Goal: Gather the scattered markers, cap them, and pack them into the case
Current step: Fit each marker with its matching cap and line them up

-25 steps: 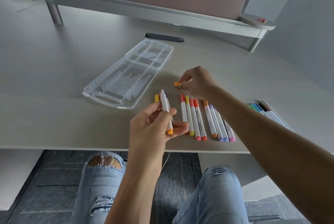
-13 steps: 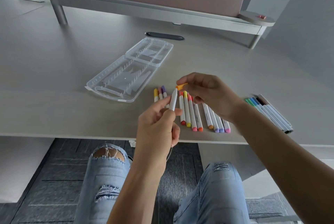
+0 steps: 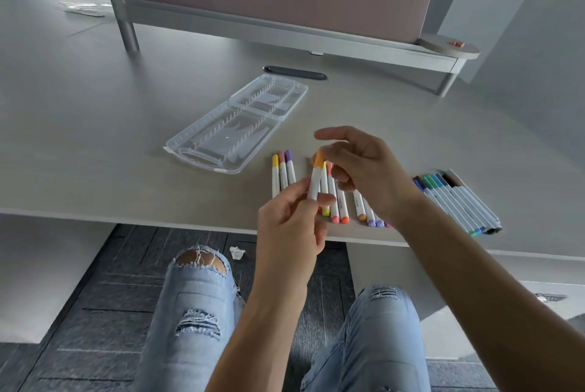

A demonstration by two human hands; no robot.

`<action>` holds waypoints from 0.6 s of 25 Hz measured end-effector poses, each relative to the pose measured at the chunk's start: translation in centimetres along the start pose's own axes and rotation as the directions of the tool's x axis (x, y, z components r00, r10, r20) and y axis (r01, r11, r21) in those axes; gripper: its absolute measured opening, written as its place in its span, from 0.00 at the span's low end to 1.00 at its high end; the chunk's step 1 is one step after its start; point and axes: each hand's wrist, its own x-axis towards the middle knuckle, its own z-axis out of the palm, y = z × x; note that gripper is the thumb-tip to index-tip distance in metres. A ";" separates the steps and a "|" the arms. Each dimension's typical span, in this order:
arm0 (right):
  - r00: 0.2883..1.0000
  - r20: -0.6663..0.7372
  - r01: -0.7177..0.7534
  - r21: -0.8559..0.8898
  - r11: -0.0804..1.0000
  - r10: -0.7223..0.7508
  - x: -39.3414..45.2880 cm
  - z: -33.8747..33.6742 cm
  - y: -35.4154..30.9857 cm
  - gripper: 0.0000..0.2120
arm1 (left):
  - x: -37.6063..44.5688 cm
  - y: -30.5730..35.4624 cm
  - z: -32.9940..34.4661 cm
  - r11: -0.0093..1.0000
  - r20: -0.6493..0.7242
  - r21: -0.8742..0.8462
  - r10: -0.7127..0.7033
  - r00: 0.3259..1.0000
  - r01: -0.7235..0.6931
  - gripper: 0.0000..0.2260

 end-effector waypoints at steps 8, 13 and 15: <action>0.988 -0.151 -0.033 -0.034 0.999 0.028 -1.1 0.5 0.7 0.05 | -0.2 -0.3 0.1 0.999 -0.052 -0.033 0.003 0.999 -0.005 0.14; 0.986 -0.164 -0.043 -0.099 0.994 0.026 -0.8 1.0 0.7 0.05 | 0.3 -0.6 0.6 0.999 -0.068 -0.028 0.030 0.997 -0.032 0.14; 0.988 -0.148 -0.071 -0.116 0.991 0.053 -0.1 1.3 0.2 0.05 | 0.9 -0.7 0.6 0.999 -0.068 0.011 0.043 0.997 -0.042 0.16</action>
